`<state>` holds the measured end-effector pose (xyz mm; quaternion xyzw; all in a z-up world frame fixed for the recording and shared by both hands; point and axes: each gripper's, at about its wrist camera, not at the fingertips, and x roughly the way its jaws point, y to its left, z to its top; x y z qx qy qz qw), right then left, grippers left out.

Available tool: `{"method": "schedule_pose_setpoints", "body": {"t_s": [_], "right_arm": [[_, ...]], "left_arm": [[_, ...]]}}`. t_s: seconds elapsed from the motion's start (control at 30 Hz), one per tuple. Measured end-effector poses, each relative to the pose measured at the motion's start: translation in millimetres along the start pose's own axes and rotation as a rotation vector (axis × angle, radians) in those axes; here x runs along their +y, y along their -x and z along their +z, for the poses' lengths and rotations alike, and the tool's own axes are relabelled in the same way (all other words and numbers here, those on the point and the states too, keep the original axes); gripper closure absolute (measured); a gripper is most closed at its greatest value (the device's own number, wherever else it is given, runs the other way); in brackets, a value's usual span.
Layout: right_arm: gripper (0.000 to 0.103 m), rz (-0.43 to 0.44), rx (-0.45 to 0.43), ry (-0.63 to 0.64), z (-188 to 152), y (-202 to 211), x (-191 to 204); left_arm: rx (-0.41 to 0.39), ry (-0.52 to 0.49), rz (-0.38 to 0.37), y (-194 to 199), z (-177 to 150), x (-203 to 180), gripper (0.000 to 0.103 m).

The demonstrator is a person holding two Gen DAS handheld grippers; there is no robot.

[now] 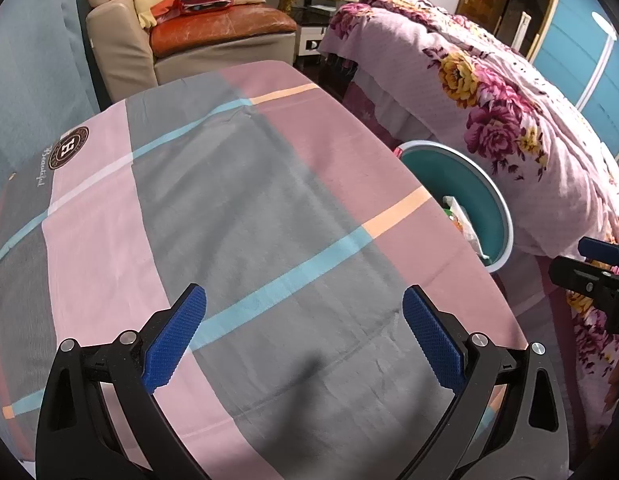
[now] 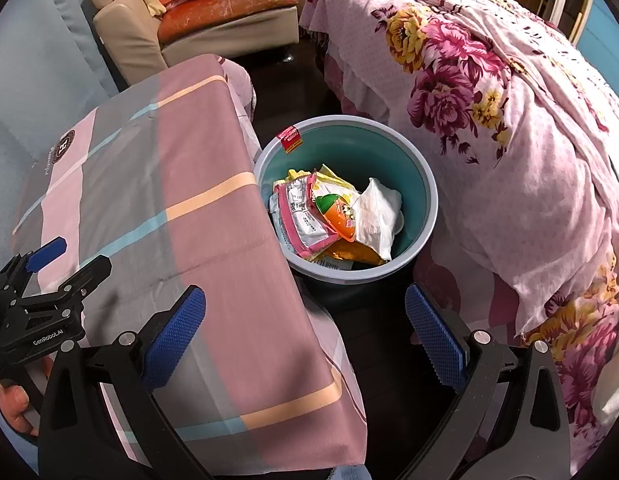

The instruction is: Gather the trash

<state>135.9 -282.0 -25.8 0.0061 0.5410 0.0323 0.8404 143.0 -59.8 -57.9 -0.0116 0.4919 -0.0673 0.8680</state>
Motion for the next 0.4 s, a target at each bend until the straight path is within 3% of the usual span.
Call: {"method": "schedule_pose_setpoints", "body": {"t_s": [0.4], "right_arm": [[0.007, -0.012, -0.001, 0.012, 3.1, -0.8, 5.4]], "left_arm": [[0.008, 0.007, 0.016, -2.6, -0.1, 4.5, 0.004]]}}
